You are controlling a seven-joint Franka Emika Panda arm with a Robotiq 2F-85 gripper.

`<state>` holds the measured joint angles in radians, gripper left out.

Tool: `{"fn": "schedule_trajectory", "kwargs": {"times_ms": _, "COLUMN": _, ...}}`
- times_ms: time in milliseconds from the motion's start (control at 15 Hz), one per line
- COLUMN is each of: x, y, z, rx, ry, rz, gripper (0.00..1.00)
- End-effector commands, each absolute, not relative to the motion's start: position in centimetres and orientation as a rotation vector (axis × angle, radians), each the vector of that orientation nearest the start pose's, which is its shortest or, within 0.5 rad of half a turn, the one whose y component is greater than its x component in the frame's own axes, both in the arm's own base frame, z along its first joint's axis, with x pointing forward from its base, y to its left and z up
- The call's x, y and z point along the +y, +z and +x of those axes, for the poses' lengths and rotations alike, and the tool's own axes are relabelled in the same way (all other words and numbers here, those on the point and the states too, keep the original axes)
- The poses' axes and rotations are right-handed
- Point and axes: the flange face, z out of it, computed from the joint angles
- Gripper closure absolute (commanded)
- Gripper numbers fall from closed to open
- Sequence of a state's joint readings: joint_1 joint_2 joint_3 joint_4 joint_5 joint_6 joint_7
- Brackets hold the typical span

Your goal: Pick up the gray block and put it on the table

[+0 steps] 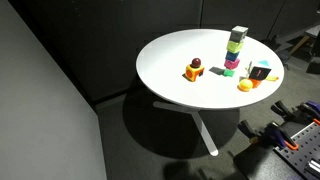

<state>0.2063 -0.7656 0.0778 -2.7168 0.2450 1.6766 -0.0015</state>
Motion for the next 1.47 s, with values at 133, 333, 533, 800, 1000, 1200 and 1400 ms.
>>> {"fn": "schedule_trajectory", "kwargs": {"times_ms": 133, "x": 10.1, "y": 42.7, "z": 26.8, "rx": -0.291, "ry": 0.441, "rz": -2.947, "gripper": 0.0}}
{"fn": "schedule_trajectory", "kwargs": {"times_ms": 333, "x": 10.0, "y": 42.6, "z": 27.0, "rx": -0.277, "ry": 0.442, "rz": -2.956, "gripper": 0.0}}
{"fn": "schedule_trajectory", "kwargs": {"times_ms": 533, "x": 9.4, "y": 42.7, "z": 27.6, "rx": -0.242, "ry": 0.425, "rz": -2.982, "gripper": 0.0}}
{"fn": "schedule_trajectory", "kwargs": {"times_ms": 800, "x": 8.0, "y": 42.9, "z": 28.7, "rx": -0.186, "ry": 0.373, "rz": -3.011, "gripper": 0.0}}
{"fn": "schedule_trajectory", "kwargs": {"times_ms": 1000, "x": 6.6, "y": 43.2, "z": 29.7, "rx": -0.129, "ry": 0.293, "rz": -3.048, "gripper": 0.0}}
{"fn": "schedule_trajectory", "kwargs": {"times_ms": 1200, "x": 5.2, "y": 43.7, "z": 30.8, "rx": -0.081, "ry": 0.21, "rz": -3.082, "gripper": 0.0}}
{"fn": "schedule_trajectory", "kwargs": {"times_ms": 1400, "x": 3.6, "y": 44.2, "z": 32.2, "rx": -0.033, "ry": 0.141, "rz": -3.107, "gripper": 0.0}}
